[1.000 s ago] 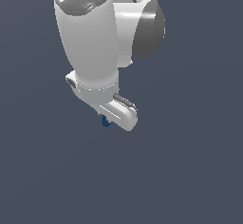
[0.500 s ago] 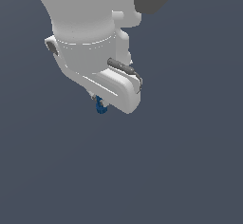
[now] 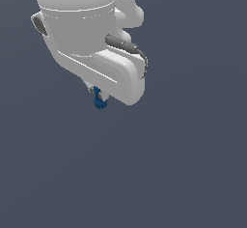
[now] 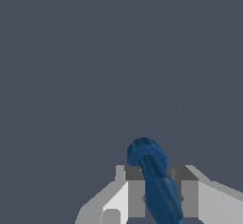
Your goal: Pick up the object and move it to a goal position.
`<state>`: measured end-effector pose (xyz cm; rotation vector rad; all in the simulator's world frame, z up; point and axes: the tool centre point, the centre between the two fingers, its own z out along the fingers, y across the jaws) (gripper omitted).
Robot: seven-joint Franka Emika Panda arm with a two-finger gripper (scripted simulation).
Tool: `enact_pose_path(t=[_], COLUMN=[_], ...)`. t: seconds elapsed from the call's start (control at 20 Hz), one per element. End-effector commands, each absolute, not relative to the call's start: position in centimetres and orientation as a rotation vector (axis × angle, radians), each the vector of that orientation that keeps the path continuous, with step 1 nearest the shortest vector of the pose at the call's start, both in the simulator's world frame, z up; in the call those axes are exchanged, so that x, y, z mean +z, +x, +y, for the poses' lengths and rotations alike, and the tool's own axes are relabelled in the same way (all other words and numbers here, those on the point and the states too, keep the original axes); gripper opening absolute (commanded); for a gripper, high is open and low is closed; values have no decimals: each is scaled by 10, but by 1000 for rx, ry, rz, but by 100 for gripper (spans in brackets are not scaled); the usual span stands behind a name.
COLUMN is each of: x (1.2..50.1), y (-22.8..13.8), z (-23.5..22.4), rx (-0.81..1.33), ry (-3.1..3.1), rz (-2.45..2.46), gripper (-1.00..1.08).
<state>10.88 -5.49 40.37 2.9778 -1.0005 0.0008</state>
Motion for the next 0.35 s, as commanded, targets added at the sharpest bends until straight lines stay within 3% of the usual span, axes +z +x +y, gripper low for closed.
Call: enact_pose_path(t=[0.0,0.3], x=[408,411], y=[109,110], z=[-55,-55], rx=[0,0], ry=[2978,2978], rz=[-1000,-1000], gripper=[-100,-100])
